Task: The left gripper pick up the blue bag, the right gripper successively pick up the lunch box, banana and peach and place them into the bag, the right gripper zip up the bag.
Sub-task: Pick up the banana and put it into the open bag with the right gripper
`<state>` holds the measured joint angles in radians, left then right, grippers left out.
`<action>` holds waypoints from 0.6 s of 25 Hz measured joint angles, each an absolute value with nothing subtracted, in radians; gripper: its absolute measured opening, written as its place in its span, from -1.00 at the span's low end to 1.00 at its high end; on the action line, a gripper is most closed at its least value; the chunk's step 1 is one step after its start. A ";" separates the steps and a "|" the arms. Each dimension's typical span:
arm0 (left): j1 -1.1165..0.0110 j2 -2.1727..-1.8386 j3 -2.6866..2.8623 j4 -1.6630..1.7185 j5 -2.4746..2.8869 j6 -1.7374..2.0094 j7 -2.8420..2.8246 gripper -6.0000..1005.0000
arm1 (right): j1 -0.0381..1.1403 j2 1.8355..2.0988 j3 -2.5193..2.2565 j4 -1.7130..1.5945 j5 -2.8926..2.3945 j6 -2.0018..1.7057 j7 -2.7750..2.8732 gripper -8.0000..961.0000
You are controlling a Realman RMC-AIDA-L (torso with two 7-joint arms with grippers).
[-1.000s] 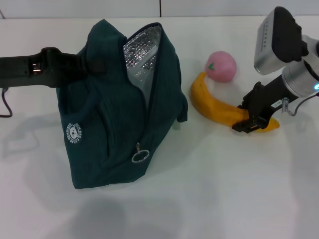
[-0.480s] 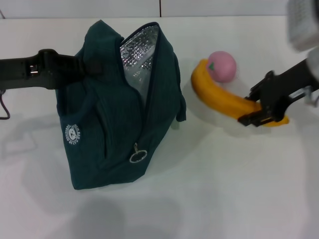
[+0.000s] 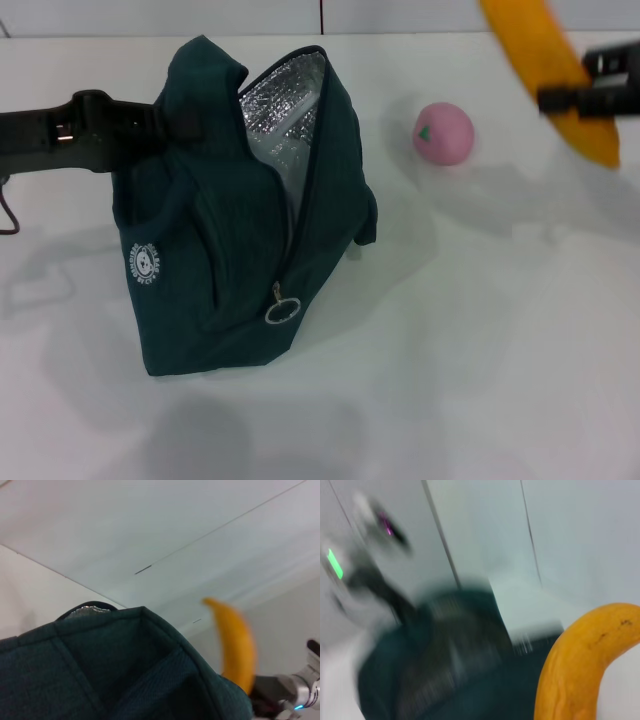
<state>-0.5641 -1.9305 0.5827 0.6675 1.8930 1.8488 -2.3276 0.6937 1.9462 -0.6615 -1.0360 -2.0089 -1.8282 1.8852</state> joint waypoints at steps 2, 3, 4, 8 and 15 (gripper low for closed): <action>-0.564 -1.931 0.583 0.667 1.893 1.849 -2.327 -0.90 | 0.671 1.935 -0.656 -0.979 -1.871 -1.828 1.886 -0.10; -0.563 -1.932 0.583 0.667 1.893 1.848 -2.327 -0.90 | 0.664 1.931 -0.655 -0.944 -1.804 -1.822 1.881 -0.10; -0.563 -1.932 0.583 0.667 1.892 1.848 -2.327 -0.90 | 0.659 1.930 -0.657 -0.909 -1.756 -1.818 1.873 -0.10; -0.563 -1.933 0.583 0.652 1.891 1.848 -2.322 -0.90 | 0.666 1.972 -0.664 -0.760 -1.625 -1.774 1.779 -0.10; -0.561 -1.945 0.582 0.612 1.823 1.850 -2.320 -0.91 | 0.691 2.017 -0.820 -0.591 -1.476 -1.673 1.614 -0.10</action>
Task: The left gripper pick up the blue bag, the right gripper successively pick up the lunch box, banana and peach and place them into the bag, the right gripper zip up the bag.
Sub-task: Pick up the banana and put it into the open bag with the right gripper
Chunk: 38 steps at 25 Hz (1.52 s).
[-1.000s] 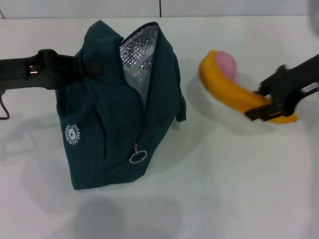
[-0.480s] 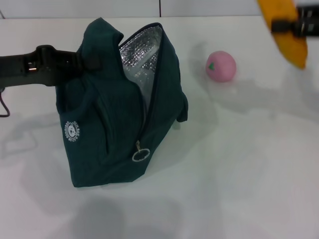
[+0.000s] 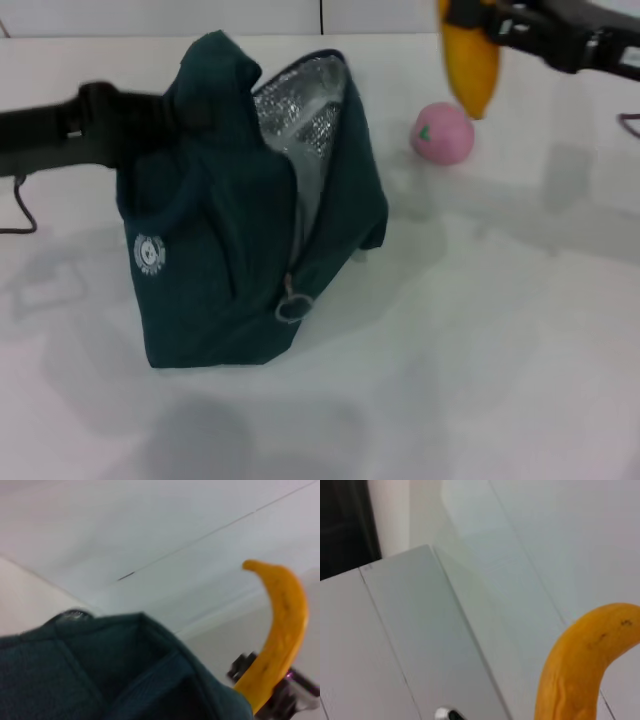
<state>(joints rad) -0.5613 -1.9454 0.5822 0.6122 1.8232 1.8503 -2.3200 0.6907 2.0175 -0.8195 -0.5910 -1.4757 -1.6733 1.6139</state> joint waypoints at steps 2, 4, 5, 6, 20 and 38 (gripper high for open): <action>-0.555 -1.949 0.582 0.599 1.779 1.851 -2.321 -0.91 | 0.697 2.016 -0.851 -0.572 -1.453 -1.656 1.593 -0.10; -0.552 -1.954 0.582 0.574 1.732 1.848 -2.319 -0.91 | 0.699 2.019 -0.865 -0.572 -1.450 -1.646 1.576 -0.10; -0.551 -1.957 0.582 0.562 1.714 1.848 -2.316 -0.91 | 0.700 2.020 -0.866 -0.571 -1.449 -1.645 1.572 -0.10; -0.550 -1.961 0.582 0.552 1.702 1.848 -2.314 -0.91 | 0.701 2.022 -0.867 -0.570 -1.447 -1.645 1.565 -0.10; -0.531 -2.023 0.582 0.458 1.657 1.837 -2.266 -0.91 | 0.707 2.028 -0.983 -0.504 -1.321 -1.620 1.464 -0.10; -0.434 -2.015 0.582 0.406 1.656 1.766 -2.183 -0.91 | 0.718 2.028 -1.280 -0.415 -1.048 -1.521 1.343 -0.10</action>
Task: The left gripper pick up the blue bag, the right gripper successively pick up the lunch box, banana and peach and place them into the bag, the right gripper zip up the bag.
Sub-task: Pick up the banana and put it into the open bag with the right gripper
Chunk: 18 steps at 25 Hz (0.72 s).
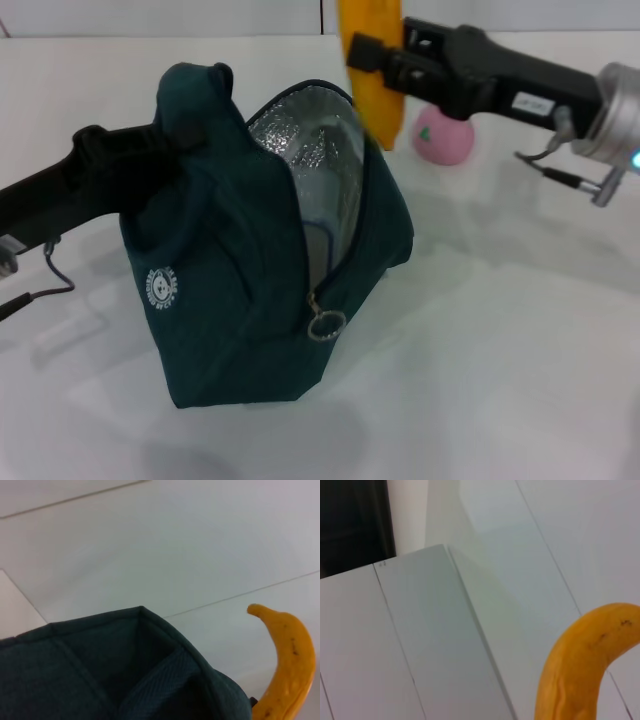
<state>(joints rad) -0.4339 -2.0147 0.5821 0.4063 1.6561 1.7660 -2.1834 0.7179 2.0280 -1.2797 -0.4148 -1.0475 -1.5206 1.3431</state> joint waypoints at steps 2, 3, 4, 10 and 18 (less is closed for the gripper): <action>-0.421 -2.012 0.582 0.407 1.656 1.770 -2.183 -0.91 | 0.718 2.028 -1.423 -0.420 -0.925 -1.470 1.305 -0.10; -0.421 -2.012 0.582 0.407 1.656 1.770 -2.183 -0.91 | 0.718 2.028 -1.423 -0.420 -0.925 -1.470 1.305 -0.10; -0.413 -2.012 0.583 0.407 1.656 1.775 -2.181 -0.91 | 0.718 2.028 -1.478 -0.423 -0.883 -1.449 1.292 -0.10; -0.410 -2.012 0.586 0.407 1.656 1.779 -2.180 -0.91 | 0.728 2.028 -1.672 -0.431 -0.734 -1.378 1.238 -0.10; -0.407 -2.013 0.588 0.407 1.656 1.784 -2.180 -0.91 | 0.722 2.028 -1.842 -0.480 -0.636 -1.325 1.200 -0.10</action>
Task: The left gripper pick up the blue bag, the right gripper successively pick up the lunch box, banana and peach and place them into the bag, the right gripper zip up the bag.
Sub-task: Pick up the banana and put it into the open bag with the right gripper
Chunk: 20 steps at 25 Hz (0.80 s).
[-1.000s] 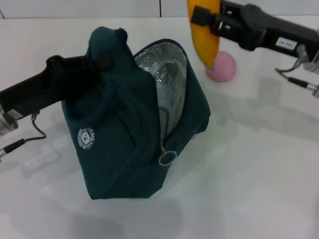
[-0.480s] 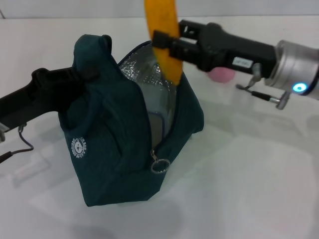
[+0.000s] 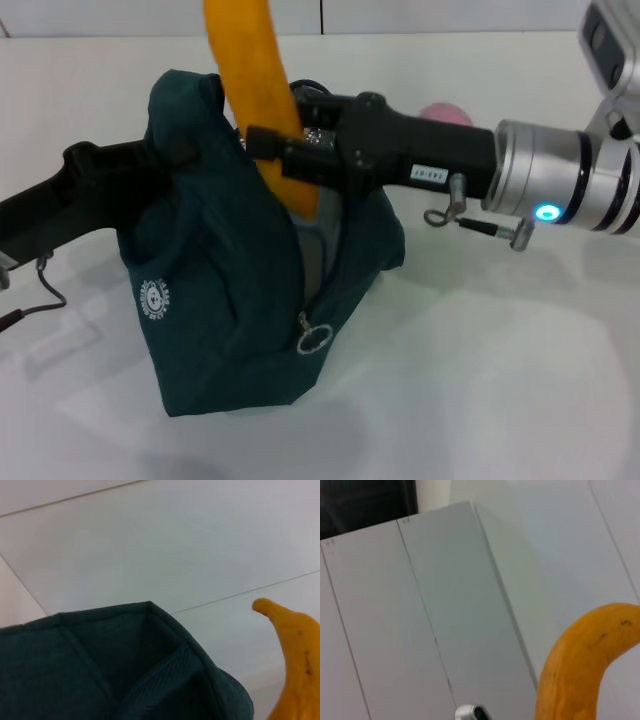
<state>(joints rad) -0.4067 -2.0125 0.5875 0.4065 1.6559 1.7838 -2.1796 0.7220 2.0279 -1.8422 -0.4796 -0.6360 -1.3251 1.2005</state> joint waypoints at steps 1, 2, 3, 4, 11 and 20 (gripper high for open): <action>-0.406 -2.012 0.587 0.407 1.656 1.786 -2.180 -0.91 | 0.721 2.028 -1.847 -0.481 -0.635 -1.324 1.197 -0.10; -0.404 -2.009 0.585 0.407 1.656 1.789 -2.180 -0.91 | 0.720 2.028 -1.853 -0.481 -0.635 -1.324 1.192 -0.10; -0.404 -2.009 0.585 0.407 1.656 1.789 -2.180 -0.91 | 0.719 2.028 -1.856 -0.481 -0.634 -1.323 1.189 -0.10; -0.402 -2.007 0.585 0.406 1.656 1.790 -2.180 -0.91 | 0.719 2.028 -1.858 -0.481 -0.634 -1.323 1.187 -0.10; -0.396 -2.004 0.584 0.407 1.657 1.792 -2.180 -0.91 | 0.712 2.028 -1.865 -0.471 -0.633 -1.317 1.164 -0.10; -0.397 -2.003 0.584 0.407 1.657 1.792 -2.180 -0.91 | 0.698 2.028 -1.887 -0.476 -0.632 -1.305 1.147 -0.10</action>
